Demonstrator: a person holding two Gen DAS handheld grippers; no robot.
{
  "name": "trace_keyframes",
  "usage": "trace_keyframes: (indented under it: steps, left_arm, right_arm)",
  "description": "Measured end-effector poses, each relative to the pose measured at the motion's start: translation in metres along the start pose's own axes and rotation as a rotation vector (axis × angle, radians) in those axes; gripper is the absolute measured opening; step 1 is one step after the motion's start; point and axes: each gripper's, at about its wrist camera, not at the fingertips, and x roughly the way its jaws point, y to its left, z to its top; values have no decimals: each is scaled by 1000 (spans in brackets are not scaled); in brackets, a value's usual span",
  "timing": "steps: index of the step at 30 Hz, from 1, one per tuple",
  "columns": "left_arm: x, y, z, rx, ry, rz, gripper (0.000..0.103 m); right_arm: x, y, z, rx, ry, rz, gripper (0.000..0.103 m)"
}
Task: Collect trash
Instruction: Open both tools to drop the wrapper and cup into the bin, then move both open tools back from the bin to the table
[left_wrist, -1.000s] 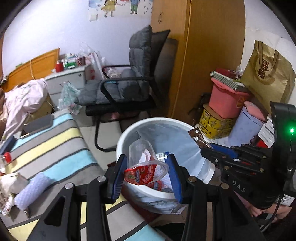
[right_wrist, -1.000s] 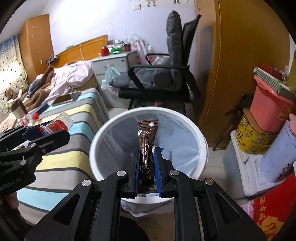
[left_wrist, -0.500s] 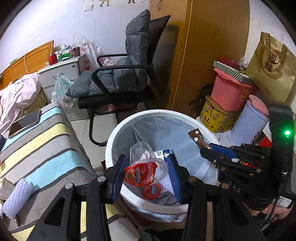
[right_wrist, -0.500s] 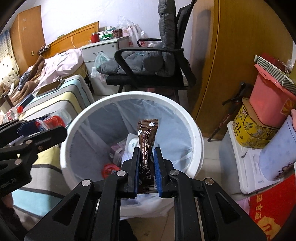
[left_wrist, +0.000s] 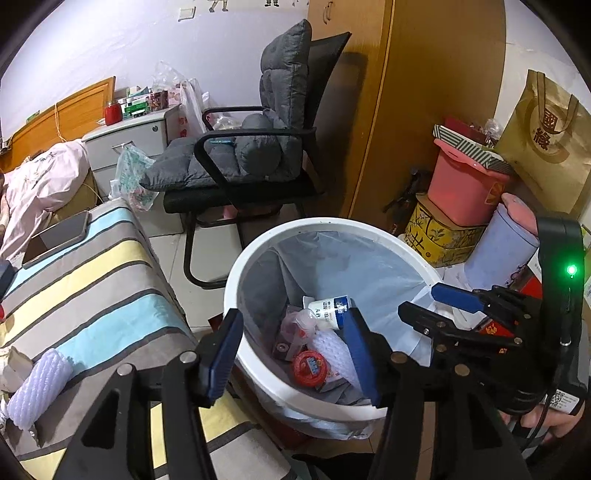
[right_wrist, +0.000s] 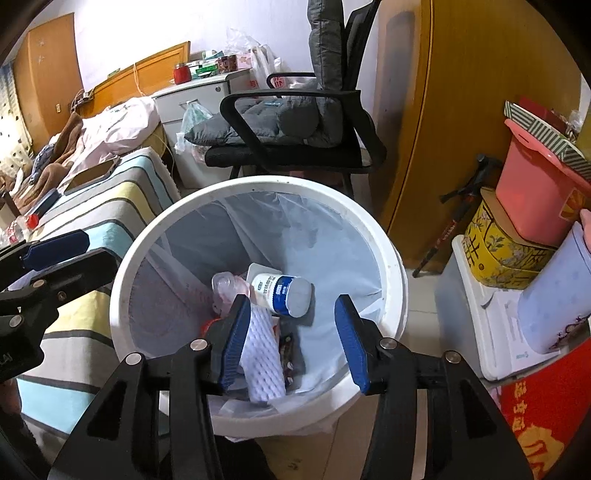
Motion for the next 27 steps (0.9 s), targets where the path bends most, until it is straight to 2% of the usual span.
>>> trace_keyframes:
  steps: [13, 27]
  left_arm:
    - [-42, 23, -10, -38, -61, 51, 62]
    - [-95, 61, -35, -86, -130, 140, 64]
  right_arm:
    - [-22, 18, 0, 4, -65, 23, 50]
    - [-43, 59, 2, -56, -134, 86, 50]
